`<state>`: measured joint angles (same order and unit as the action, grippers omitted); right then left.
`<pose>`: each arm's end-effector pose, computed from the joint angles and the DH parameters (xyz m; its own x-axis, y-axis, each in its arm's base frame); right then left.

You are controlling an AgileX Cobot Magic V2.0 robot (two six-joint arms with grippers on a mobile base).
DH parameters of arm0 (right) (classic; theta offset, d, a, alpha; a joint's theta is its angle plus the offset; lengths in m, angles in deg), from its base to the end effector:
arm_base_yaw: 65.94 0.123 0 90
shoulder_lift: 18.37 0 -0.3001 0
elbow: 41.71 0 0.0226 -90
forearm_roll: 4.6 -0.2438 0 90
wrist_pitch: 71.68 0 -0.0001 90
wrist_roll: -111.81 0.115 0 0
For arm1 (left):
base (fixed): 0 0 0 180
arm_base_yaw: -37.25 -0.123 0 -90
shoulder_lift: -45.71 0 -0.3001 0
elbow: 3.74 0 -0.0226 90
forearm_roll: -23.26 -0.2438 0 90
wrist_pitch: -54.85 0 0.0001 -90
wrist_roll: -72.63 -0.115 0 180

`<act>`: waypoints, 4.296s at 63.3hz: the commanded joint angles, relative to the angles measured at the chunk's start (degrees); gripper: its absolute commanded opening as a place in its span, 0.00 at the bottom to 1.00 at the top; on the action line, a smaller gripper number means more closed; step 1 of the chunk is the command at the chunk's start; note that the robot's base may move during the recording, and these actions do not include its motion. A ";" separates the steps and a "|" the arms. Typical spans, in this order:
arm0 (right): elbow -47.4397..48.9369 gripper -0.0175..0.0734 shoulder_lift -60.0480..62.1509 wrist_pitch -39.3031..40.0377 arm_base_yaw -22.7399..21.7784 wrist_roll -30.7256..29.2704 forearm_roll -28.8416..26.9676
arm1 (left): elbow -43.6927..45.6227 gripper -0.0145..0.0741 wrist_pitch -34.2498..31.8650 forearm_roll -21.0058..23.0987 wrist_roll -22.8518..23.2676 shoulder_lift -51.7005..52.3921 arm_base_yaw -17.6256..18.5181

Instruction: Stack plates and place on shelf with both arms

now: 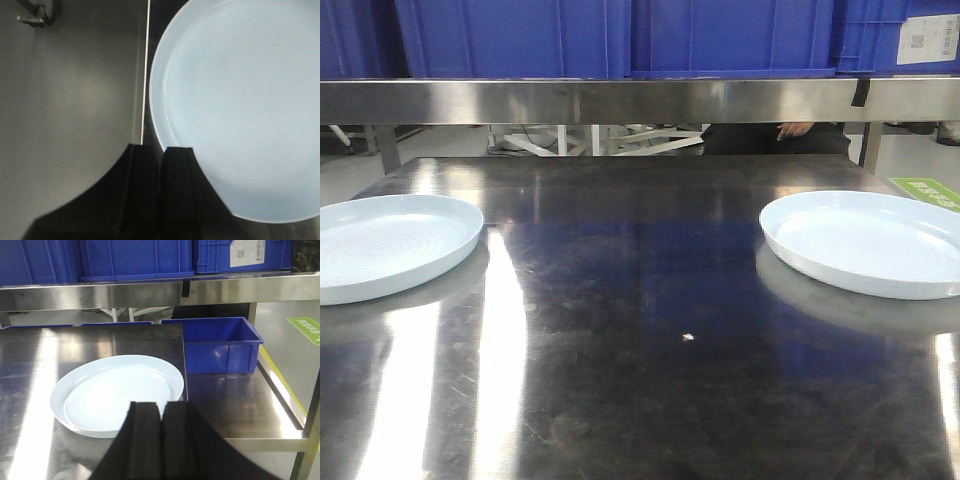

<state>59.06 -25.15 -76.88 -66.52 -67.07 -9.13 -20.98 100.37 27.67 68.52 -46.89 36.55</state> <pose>0.0586 0.0002 0.1954 -0.0204 0.0983 -0.9949 0.0050 0.9951 0.0983 0.2986 -0.0027 0.2570 -0.9079 0.0066 -0.4191 0.0269 0.9987 -0.0424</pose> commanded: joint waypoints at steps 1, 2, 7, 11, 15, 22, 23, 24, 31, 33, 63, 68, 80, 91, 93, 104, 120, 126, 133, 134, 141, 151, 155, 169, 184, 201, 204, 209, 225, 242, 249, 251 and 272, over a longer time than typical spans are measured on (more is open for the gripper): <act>-0.07 0.25 1.09 5.20 0.11 -0.18 0.46 | 5.60 0.26 1.47 -0.12 -2.13 -1.55 -0.58; -0.07 0.25 1.09 5.20 0.11 -0.18 0.46 | 6.57 0.26 1.91 -0.12 -2.55 -2.10 -0.70; -0.07 0.25 1.09 5.20 0.11 -0.18 0.46 | 9.83 0.26 4.50 -0.12 -3.25 -5.08 -1.24; -0.07 0.25 1.09 5.20 0.11 -0.18 0.46 | 12.76 0.26 6.77 -0.12 -3.25 -7.28 -1.24; -0.07 0.25 1.09 5.20 0.11 -0.18 0.46 | 15.45 0.26 8.62 0.38 -3.25 -10.13 -1.24; -0.07 0.25 1.09 5.20 0.11 -0.18 0.46 | 19.34 0.29 11.32 2.51 -3.25 -14.28 -1.24; -0.07 0.25 1.09 5.20 0.11 -0.18 0.46 | 19.80 0.30 11.66 2.68 -3.25 -14.80 -1.24; -0.07 0.25 1.09 5.20 0.11 -0.18 0.46 | 20.45 0.31 12.13 2.91 -3.25 -15.51 -1.24; -0.07 0.25 1.09 5.20 0.11 -0.18 0.46 | 23.16 0.41 13.99 4.15 -3.25 -18.60 -1.59; -0.07 0.25 1.09 5.20 0.11 -0.18 0.46 | 23.66 0.45 14.24 4.88 -3.25 -19.20 -1.84; -0.07 0.25 1.09 5.20 0.11 -0.18 0.46 | 24.02 0.66 14.29 4.94 -3.76 -19.97 -3.47; -0.07 0.25 1.09 5.20 0.11 -0.18 0.46 | 24.02 0.66 14.29 4.82 -3.76 -20.19 -3.47; -0.07 0.25 1.09 5.20 0.11 -0.18 0.46 | 24.02 0.66 14.64 4.74 -3.76 -21.62 -3.33; -0.07 0.25 1.09 5.20 0.11 -0.18 0.46 | 24.02 0.66 14.74 3.77 -3.84 -21.99 -3.35; -0.07 0.25 1.09 5.20 0.11 -0.18 0.46 | 24.02 0.66 14.74 3.67 -3.84 -21.99 -3.35; -0.07 0.25 1.09 5.20 0.11 -0.18 0.46 | 24.02 0.66 14.74 3.53 -3.89 -22.14 -3.35; -0.07 0.25 1.09 5.20 0.11 -0.18 0.46 | 24.02 0.57 15.00 3.63 -6.23 -22.14 -3.35; -0.07 0.25 1.09 5.20 0.11 -0.18 0.46 | 24.02 0.50 15.08 3.74 -6.46 -22.14 -3.16; -0.07 0.25 1.09 5.20 0.11 -0.18 0.46 | 24.02 0.44 15.13 3.74 -6.62 -22.14 -2.88; -0.07 0.25 1.09 5.20 0.11 -0.18 0.46 | 24.02 0.43 15.22 3.74 -6.62 -22.14 -2.84; -0.07 0.25 1.09 5.20 0.11 -0.18 0.46 | 24.02 0.39 16.07 3.86 -6.62 -22.14 -2.75; -0.07 0.25 1.09 5.20 0.11 -0.18 0.46 | 24.02 0.34 17.53 3.86 -6.62 -22.14 -2.75; -0.07 0.25 1.09 5.20 0.11 -0.18 0.46 | 24.02 0.30 18.10 3.97 -6.62 -22.14 -2.75; -0.07 0.25 1.09 5.20 0.11 -0.18 0.46 | 24.02 0.26 19.01 5.27 -6.62 -22.14 -2.75; -0.07 0.25 1.09 5.20 0.11 -0.18 0.46 | 24.36 0.26 20.86 9.20 -6.72 -22.03 -2.86; -0.07 0.25 1.09 5.20 0.11 -0.18 0.46 | 24.84 0.26 20.86 20.55 -11.26 -19.19 -4.31; -0.07 0.25 1.09 5.20 0.11 -0.18 0.46 | 24.84 0.26 20.97 21.81 -11.26 -18.35 -4.67; -0.07 0.25 1.09 5.20 0.11 -0.18 0.46 | 24.84 0.26 21.21 22.80 -11.26 -17.34 -5.07; -0.07 0.25 1.09 5.20 0.11 -0.18 0.46 | 24.84 0.26 21.71 27.94 -11.26 -15.29 -3.61; -0.07 0.25 1.09 5.20 0.11 -0.18 0.46 | 24.84 0.26 15.58 31.11 -11.15 -15.82 4.94; -0.07 0.25 1.09 5.20 0.11 -0.18 0.46 | 24.84 0.26 13.42 31.28 -10.86 -17.24 8.30; -0.07 0.25 1.09 5.20 0.11 -0.18 0.46 | 24.84 0.26 13.03 31.28 -10.71 -17.86 9.31; -0.07 0.25 1.09 5.20 0.11 -0.18 0.46 | 24.84 0.26 9.88 34.51 -10.71 -22.75 14.51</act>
<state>59.06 -25.15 -76.88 -66.52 -67.07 -9.13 2.07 111.53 58.13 57.36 -71.98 50.12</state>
